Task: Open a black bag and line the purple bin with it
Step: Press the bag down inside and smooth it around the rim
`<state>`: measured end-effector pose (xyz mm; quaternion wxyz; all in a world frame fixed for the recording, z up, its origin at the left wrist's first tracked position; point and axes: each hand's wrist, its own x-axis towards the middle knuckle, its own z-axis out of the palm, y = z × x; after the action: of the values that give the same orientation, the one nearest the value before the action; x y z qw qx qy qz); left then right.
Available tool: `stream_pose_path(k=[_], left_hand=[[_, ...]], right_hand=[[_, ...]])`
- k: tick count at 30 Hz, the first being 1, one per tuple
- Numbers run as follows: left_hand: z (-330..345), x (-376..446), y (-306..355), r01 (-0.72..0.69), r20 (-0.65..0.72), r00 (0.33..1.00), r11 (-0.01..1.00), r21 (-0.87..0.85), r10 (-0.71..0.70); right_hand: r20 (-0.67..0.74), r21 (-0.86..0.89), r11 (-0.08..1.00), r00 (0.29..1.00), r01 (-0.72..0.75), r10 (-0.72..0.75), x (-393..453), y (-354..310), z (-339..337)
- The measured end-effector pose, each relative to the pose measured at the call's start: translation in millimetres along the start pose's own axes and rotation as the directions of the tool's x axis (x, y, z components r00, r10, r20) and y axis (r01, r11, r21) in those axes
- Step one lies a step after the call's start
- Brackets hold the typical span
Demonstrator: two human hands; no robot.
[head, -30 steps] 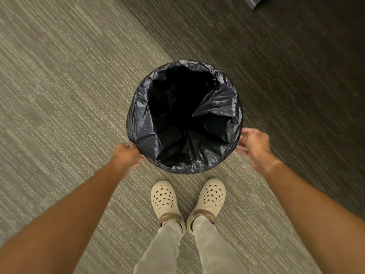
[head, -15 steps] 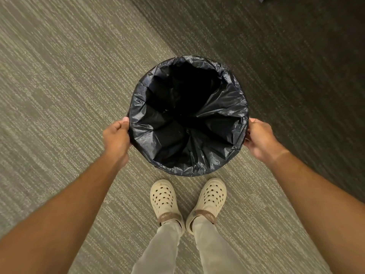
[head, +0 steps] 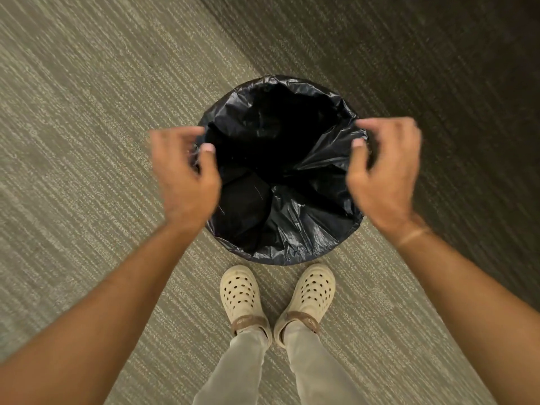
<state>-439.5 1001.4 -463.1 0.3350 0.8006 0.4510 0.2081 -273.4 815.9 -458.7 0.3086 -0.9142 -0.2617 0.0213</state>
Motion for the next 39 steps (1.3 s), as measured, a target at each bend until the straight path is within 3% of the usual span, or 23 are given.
stream_pose_path(k=[2, 3, 5, 6, 9, 11, 15, 19, 21, 23, 25, 27, 30, 34, 36, 39], left_hand=[[21.4, -6.9, 9.7, -0.244, 0.318, 0.922, 0.969, 0.036, 0.221], [34.4, -9.0, 9.3, -0.311, 0.482, 0.845, 0.946, 0.091, 0.232], [60.1, -10.3, 3.6, -0.362, 0.732, 0.677, 0.898, 0.250, 0.069], [71.4, -9.7, -2.5, -0.394, 0.804, 0.593, 0.856, 0.334, -0.041], [96.7, -3.9, -29.9, -0.680, 0.883, 0.398, 0.566, 0.466, -0.250], [106.6, 0.5, -44.5, -0.790, 0.871, 0.372, 0.384, 0.478, -0.319], [111.7, 3.0, -52.6, -0.788, 0.809, 0.360, 0.313, 0.531, -0.465], [106.6, 2.1, -55.5, -0.776, 0.774, 0.353, 0.297, 0.556, -0.525], [104.5, 0.5, -54.2, -0.769, 0.763, 0.354, 0.296, 0.567, -0.541], [105.6, -2.9, -49.0, -0.768, 0.772, 0.364, 0.300, 0.565, -0.521], [107.3, -7.3, -41.3, -0.735, 0.789, 0.392, 0.355, 0.578, -0.472], [108.6, -13.5, -35.4, -0.694, 0.812, 0.384, 0.442, 0.568, -0.440], [109.6, -29.0, -37.0, -0.760, 0.854, 0.300, 0.434, 0.483, -0.426], [113.0, -38.1, -50.4, -0.797, 0.857, 0.226, 0.418, 0.436, -0.463], [114.3, -39.2, -50.7, -0.816, 0.852, 0.213, 0.392, 0.424, -0.478], [111.8, -39.6, -46.0, -0.834, 0.826, 0.187, 0.357, 0.420, -0.532]], right_hand=[[0.227, 0.068, 0.962, 0.935, 0.264, -0.273, 6.3, -27.9, 12.3], [0.410, 0.057, 0.937, 0.847, 0.346, -0.338, 8.2, -38.6, 22.8], [0.731, -0.035, 0.892, 0.621, 0.450, -0.284, 10.8, -49.2, 50.8], [0.826, -0.091, 0.863, 0.521, 0.498, -0.214, 10.0, -49.4, 67.1], [0.947, -0.147, 0.687, 0.302, 0.712, -0.110, 3.8, -37.3, 111.9], [0.970, -0.159, 0.595, 0.236, 0.787, -0.053, 1.2, -22.1, 133.1], [0.969, -0.222, 0.477, 0.137, 0.851, 0.206, -2.1, 8.4, 150.9], [0.899, -0.293, 0.391, 0.113, 0.872, 0.423, -3.6, 27.2, 153.4], [0.863, -0.332, 0.423, 0.090, 0.843, 0.497, -2.0, 28.6, 153.0], [0.879, -0.334, 0.478, 0.085, 0.813, 0.470, 0.2, 22.1, 151.6], [0.942, -0.311, 0.592, 0.156, 0.743, 0.298, 3.5, 11.2, 150.2], [0.956, -0.273, 0.775, 0.253, 0.569, 0.151, 11.3, 1.2, 149.8], [0.934, -0.303, 0.927, 0.264, 0.221, 0.242, 25.3, -5.0, 155.3], [0.900, -0.259, 0.947, 0.308, -0.191, 0.308, 41.5, -12.0, 162.1], [0.882, -0.236, 0.948, 0.363, -0.212, 0.300, 46.7, -9.7, 165.7], [0.867, -0.263, 0.960, 0.414, -0.096, 0.279, 41.6, -5.5, 169.4]])
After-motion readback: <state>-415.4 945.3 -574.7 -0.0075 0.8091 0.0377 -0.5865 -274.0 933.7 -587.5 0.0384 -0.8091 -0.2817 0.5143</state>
